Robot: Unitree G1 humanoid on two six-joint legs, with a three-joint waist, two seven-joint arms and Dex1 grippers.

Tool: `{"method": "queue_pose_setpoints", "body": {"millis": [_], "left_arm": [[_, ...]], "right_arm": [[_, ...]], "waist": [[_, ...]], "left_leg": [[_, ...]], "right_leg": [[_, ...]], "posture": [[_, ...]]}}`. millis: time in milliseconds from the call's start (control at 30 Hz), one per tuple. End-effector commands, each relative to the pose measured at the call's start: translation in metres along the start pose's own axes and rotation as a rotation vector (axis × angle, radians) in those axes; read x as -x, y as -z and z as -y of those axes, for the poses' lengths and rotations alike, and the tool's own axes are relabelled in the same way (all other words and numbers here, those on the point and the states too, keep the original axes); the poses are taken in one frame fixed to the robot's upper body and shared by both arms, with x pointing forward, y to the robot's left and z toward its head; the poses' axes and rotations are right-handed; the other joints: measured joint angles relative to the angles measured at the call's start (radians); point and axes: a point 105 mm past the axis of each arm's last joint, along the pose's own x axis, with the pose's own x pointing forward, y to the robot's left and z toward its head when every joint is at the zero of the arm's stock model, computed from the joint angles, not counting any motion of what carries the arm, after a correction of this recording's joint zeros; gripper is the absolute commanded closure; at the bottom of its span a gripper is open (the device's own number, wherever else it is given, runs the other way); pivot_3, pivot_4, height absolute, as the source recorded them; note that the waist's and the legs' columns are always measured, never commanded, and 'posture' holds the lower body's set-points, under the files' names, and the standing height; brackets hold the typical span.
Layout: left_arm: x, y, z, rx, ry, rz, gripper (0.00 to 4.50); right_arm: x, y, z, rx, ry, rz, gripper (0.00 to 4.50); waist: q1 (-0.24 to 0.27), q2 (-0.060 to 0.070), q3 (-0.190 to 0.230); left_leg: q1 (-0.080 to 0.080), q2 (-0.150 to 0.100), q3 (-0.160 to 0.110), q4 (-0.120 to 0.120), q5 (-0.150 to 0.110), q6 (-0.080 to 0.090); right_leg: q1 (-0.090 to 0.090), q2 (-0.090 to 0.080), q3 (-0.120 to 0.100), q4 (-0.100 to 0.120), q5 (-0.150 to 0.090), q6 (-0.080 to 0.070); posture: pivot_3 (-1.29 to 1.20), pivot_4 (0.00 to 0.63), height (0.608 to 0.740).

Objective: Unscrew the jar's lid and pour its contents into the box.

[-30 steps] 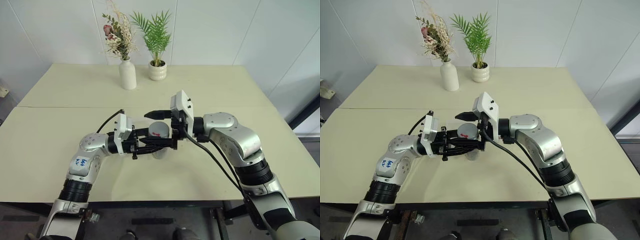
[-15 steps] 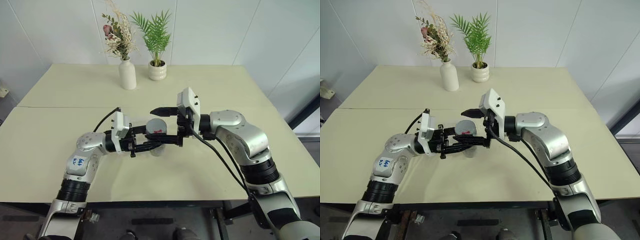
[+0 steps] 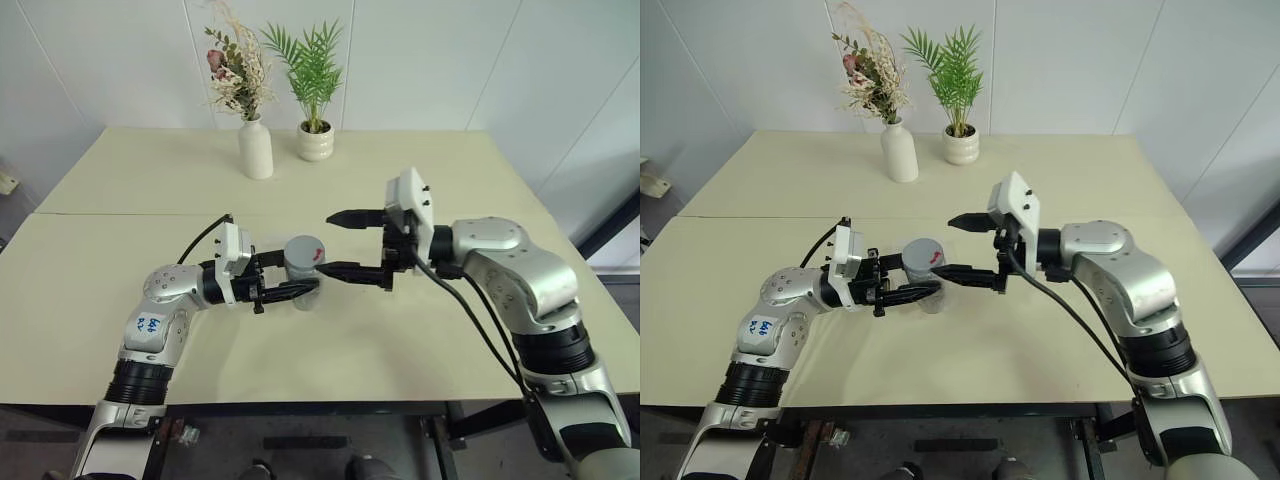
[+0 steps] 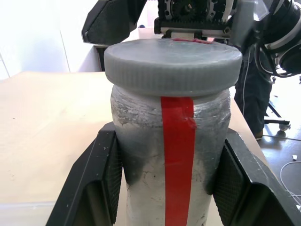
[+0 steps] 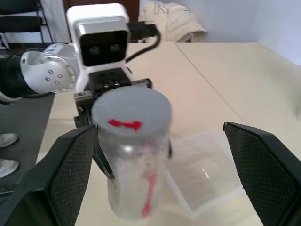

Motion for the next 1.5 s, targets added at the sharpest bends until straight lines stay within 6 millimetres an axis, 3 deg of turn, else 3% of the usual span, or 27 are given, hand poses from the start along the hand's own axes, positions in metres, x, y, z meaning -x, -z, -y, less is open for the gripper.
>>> {"method": "queue_pose_setpoints", "body": {"millis": [33, 333, 533, 867, 1500], "left_arm": [[0.001, -0.007, 0.000, -0.036, 0.007, 0.018, 2.37], [-0.006, -0.009, -0.002, -0.026, 0.028, 0.036, 2.37], [-0.014, -0.012, 0.001, -0.021, 0.067, 0.056, 2.37], [-0.019, -0.013, 0.004, -0.023, 0.086, 0.063, 2.37], [-0.015, -0.013, 0.003, -0.024, 0.069, 0.063, 2.37]], "right_arm": [[0.003, -0.015, -0.012, 0.026, -0.043, 0.048, 0.00], [-0.008, -0.027, -0.019, 0.030, -0.086, 0.115, 0.00], [-0.030, -0.023, -0.016, 0.036, -0.106, 0.116, 0.00], [-0.048, -0.019, -0.012, 0.063, -0.137, 0.108, 0.00], [-0.028, -0.014, 0.004, 0.077, -0.042, 0.065, 0.00]], "waist": [[-0.002, 0.000, 0.000], [-0.001, 0.000, 0.000], [-0.002, 0.000, 0.000], [-0.001, 0.000, 0.000], [-0.001, 0.000, 0.000]], "left_leg": [[0.000, 0.000, 0.000, 0.000, 0.000, 0.000], [0.000, 0.000, 0.000, 0.001, 0.000, 0.000], [0.000, 0.000, 0.000, 0.001, 0.000, 0.000], [-0.001, 0.000, 0.000, 0.002, 0.000, 0.000], [-0.001, 0.000, 0.000, 0.002, 0.000, 0.000]], "right_leg": [[0.000, 0.000, 0.000, 0.000, 0.000, 0.000], [0.000, 0.000, 0.000, 0.000, 0.000, 0.000], [0.000, 0.000, 0.000, 0.001, 0.000, 0.000], [0.000, 0.000, 0.000, 0.001, 0.000, 0.000], [0.000, 0.000, 0.000, 0.001, 0.000, 0.000]], "posture": [[0.00, 0.150, 0.740], [0.00, 0.150, 0.740], [0.00, 0.150, 0.740], [0.00, 0.150, 0.740], [0.00, 0.150, 0.740]]}}
